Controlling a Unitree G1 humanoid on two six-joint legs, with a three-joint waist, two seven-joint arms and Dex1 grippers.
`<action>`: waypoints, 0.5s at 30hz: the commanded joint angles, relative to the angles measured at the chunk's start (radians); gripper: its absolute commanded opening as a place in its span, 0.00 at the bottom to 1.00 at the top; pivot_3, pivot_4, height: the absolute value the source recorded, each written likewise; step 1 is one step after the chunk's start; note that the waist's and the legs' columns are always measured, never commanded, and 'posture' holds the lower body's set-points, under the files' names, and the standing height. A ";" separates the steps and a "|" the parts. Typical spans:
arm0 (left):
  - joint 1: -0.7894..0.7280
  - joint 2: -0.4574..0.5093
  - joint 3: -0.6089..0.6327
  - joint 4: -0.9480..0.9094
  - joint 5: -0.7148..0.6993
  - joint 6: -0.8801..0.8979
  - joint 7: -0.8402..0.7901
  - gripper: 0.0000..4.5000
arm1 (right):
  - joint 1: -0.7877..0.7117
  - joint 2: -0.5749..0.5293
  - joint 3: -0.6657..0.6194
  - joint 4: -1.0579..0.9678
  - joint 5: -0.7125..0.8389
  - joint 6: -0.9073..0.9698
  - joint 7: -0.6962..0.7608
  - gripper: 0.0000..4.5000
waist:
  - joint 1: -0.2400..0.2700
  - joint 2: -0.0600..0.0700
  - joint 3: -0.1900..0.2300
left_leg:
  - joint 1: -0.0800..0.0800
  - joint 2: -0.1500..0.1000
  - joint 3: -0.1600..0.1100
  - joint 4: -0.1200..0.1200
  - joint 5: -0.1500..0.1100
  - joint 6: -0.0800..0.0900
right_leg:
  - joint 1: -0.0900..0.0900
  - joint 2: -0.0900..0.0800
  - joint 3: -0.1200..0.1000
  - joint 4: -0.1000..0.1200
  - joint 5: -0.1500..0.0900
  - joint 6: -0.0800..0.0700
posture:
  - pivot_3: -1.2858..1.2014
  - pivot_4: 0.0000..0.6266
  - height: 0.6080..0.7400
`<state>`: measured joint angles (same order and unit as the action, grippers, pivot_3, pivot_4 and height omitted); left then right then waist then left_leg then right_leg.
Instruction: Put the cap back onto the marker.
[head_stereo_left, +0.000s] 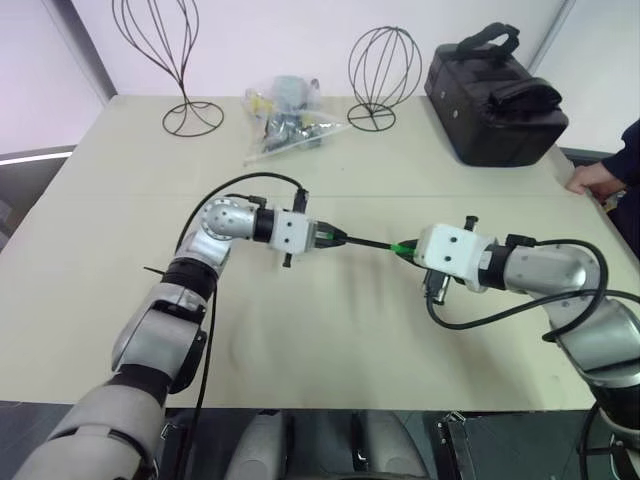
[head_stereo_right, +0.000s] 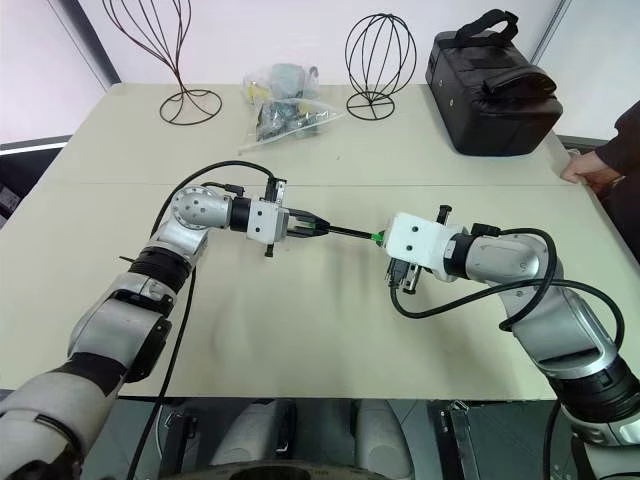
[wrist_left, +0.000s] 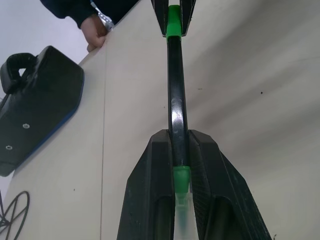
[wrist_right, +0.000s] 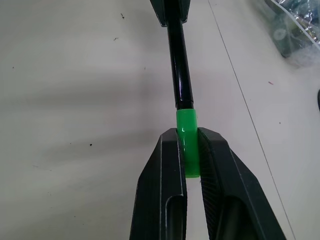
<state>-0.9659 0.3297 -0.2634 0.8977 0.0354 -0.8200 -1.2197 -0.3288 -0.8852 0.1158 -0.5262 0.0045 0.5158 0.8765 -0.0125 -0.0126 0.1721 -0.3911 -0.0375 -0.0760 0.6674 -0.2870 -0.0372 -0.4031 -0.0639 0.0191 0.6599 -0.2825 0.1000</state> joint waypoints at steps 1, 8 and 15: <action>-0.057 -0.027 -0.003 -0.031 -0.017 -0.039 0.002 0.00 | 0.000 0.003 0.026 -0.042 -0.001 -0.022 0.010 0.01 | 0.000 0.000 0.000 | 0.000 0.000 0.000 0.000 0.000 0.000 | 0.000 0.000 0.000 0.000 0.000 0.000 | 0.52 0.24 1.00; -0.064 -0.017 -0.010 -0.007 0.012 -0.066 0.010 0.00 | 0.014 -0.009 0.022 -0.045 -0.016 -0.026 0.022 0.01 | 0.000 0.000 0.000 | 0.000 0.000 0.000 0.000 0.000 0.000 | 0.000 0.000 0.000 0.000 0.000 0.000 | 0.52 0.24 1.00; -0.069 -0.030 -0.014 -0.011 0.012 -0.065 0.028 0.00 | 0.000 0.002 0.030 -0.047 -0.026 -0.017 0.023 0.01 | 0.000 0.000 0.000 | 0.000 0.000 0.000 0.000 0.000 0.000 | 0.000 0.000 0.000 0.000 0.000 0.000 | 0.52 0.24 1.00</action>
<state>-0.9889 0.3232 -0.2822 0.9219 0.0660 -0.8593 -1.2155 -0.3156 -0.8860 0.1231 -0.5335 -0.0240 0.5074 0.8926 -0.0123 -0.0126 0.1721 -0.3911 -0.0375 -0.0760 0.6674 -0.2870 -0.0372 -0.4031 -0.0639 0.0192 0.6599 -0.2825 0.1000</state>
